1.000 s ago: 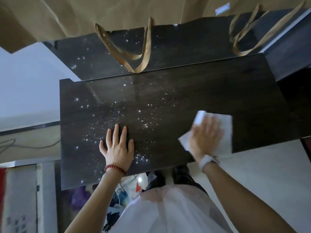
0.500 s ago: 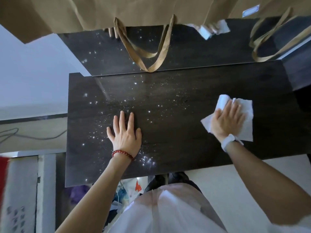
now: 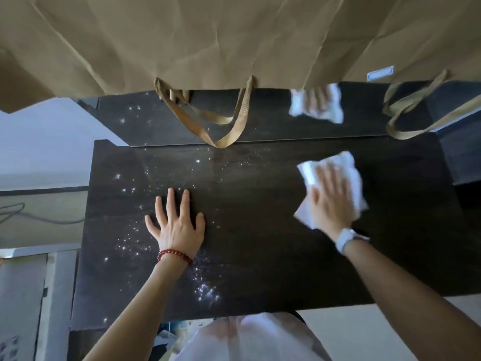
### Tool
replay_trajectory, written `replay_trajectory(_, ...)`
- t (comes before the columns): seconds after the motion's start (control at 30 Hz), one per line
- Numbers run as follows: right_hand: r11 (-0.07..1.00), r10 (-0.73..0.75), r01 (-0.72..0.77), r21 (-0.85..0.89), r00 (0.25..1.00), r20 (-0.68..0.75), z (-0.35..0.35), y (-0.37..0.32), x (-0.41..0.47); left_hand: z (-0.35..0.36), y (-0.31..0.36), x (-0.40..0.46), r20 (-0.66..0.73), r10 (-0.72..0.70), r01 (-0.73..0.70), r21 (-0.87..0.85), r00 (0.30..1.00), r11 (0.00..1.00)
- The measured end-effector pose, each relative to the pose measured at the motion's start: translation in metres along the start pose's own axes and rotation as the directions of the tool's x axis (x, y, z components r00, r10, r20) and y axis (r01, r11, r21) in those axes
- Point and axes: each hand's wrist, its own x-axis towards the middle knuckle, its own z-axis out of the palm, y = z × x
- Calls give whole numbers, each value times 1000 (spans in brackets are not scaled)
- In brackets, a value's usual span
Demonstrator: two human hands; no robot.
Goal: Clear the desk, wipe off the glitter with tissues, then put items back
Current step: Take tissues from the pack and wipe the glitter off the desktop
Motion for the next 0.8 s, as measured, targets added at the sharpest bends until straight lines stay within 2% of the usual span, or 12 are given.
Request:
replay_trajectory(0.07, 903, 400, -398, 161, 916, 22, -10, 5, 31, 0, -3, 1, -9, -21, 20, -15, 1000, 1000)
replay_trajectory(0.1, 843, 497, -490, 219, 867, 30, -10, -7, 44, -1, -4, 1, -9, -21, 21, -15, 1000, 1000)
replay_trajectory(0.13, 824, 515, -504, 259, 857, 30, -7, -26, 54, -2, -5, 1, -9, -19, 18, -14, 1000, 1000)
replay_trajectory(0.17, 839, 479, -464, 284, 878, 19, -6, -50, 59, -2, -6, 1, -12, -16, 16, -16, 1000, 1000)
replay_trajectory(0.27, 934, 244, -233, 270, 970, -8, 1, -134, 51, -5, -9, 3, -73, -19, 10, -113, 997, 994)
replay_trajectory(0.37, 967, -78, 85, 242, 996, -38, 4, -204, 20, -15, -24, 4, -176, -102, 56, -248, 979, 967)
replay_trajectory(0.4, 948, -230, 231, 220, 973, -32, 4, -215, 11, -17, -31, 4, -201, -129, 80, -237, 971, 968)
replay_trajectory(0.47, 858, -495, 485, 168, 869, 16, 2, -210, 7, -19, -41, 3, -224, -154, 114, -181, 962, 977)
replay_trajectory(0.53, 799, -588, 585, 141, 808, -20, 5, -178, 16, -18, -39, 3, -204, -130, 106, -125, 970, 987)
replay_trajectory(0.6, 868, -485, 488, 98, 873, -51, 8, -129, 26, -14, -23, 3, -157, -42, 28, -94, 987, 995)
replay_trajectory(0.7, 986, -167, 167, 23, 986, -7, 8, -44, 33, -6, 19, 5, -63, 115, -119, -65, 991, 991)
replay_trajectory(0.8, 989, 145, -146, 34, 989, 29, 0, 26, 25, 3, 64, 12, 16, 244, -243, -10, 970, 970)
